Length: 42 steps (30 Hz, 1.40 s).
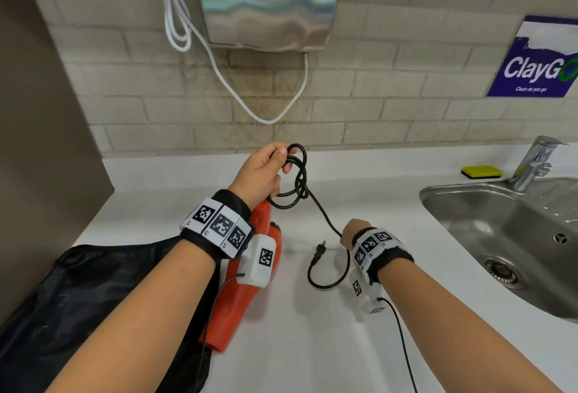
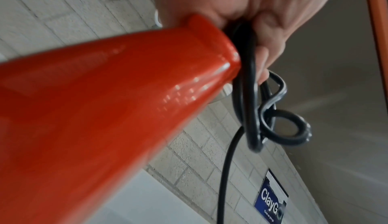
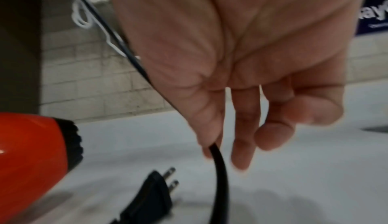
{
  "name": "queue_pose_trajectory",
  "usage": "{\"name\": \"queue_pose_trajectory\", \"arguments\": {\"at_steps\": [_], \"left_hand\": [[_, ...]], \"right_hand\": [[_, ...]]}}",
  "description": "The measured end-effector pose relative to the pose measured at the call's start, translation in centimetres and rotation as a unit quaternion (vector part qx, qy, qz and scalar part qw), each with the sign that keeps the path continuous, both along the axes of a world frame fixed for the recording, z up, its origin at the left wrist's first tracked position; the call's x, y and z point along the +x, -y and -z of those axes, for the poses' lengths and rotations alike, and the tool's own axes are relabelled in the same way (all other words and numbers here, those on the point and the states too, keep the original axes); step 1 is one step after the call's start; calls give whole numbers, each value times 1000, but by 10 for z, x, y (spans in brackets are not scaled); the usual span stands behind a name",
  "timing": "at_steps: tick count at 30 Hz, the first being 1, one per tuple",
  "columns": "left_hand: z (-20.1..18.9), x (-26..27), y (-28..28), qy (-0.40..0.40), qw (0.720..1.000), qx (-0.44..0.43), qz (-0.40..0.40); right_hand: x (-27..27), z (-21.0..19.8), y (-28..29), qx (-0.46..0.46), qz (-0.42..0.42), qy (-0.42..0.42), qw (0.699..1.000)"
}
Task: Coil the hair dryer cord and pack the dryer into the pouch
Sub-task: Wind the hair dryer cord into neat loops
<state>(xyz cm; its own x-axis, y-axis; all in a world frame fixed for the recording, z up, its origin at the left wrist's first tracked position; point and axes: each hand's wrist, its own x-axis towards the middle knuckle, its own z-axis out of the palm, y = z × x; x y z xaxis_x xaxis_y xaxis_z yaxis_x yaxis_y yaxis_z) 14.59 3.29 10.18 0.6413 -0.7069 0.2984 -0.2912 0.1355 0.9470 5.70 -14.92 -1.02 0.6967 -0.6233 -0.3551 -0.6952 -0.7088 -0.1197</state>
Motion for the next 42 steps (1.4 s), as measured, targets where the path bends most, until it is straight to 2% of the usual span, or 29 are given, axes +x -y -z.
{"name": "queue_pose_trajectory", "arguments": {"at_steps": [2, 3, 4, 6, 7, 8, 10, 15, 17, 20, 22, 24, 28, 32, 35, 37, 40, 42], "left_hand": [[-1, -1, 1, 9, 1000, 3, 3], [-1, -1, 1, 11, 1000, 6, 3], [0, -1, 2, 13, 1000, 7, 3], [1, -1, 4, 18, 1000, 10, 2], [1, 0, 5, 20, 1000, 10, -2], [2, 1, 5, 19, 1000, 11, -8], [2, 3, 4, 14, 1000, 10, -19], [1, 7, 0, 1, 1000, -1, -28], [0, 6, 0, 4, 1000, 6, -19], [-1, -1, 4, 2, 1000, 26, 13], [-2, -4, 5, -1, 999, 36, 26], [-3, -5, 4, 0, 998, 37, 44], [-1, -9, 5, 27, 997, 36, 69], [0, -3, 5, 20, 999, 16, 41], [-1, 6, -1, -12, 1000, -3, 16], [-2, 10, -5, -41, 999, -14, 3], [-2, 10, -6, -37, 999, -8, 8], [-1, 7, -4, -16, 1000, 2, 12]], "right_hand": [[3, -19, -8, 66, 3, 156, 986], [3, -28, -16, 122, 1, 268, 956], [1, -39, -26, 170, -20, 372, 912], [-4, -58, -47, 213, -54, 552, 805], [-6, -64, -55, 231, -68, 604, 760], [-8, -68, -61, 246, -87, 634, 728], [-10, -68, -70, 247, -129, 649, 708], [-9, -64, -76, 232, -163, 634, 720], [-4, -65, -78, 228, -148, 639, 719], [5, -67, -80, 143, -103, 659, 731], [10, -69, -81, 155, -61, 661, 731], [13, -72, -77, 187, -61, 648, 735], [15, -75, -67, 186, -132, 586, 777], [8, -60, -55, 139, -168, 568, 794], [0, -44, -42, 156, -106, 570, 800], [-5, -31, -33, 153, -68, 534, 829], [-5, -24, -33, 160, -69, 444, 879], [1, -32, -38, 190, -64, 413, 889]]}}
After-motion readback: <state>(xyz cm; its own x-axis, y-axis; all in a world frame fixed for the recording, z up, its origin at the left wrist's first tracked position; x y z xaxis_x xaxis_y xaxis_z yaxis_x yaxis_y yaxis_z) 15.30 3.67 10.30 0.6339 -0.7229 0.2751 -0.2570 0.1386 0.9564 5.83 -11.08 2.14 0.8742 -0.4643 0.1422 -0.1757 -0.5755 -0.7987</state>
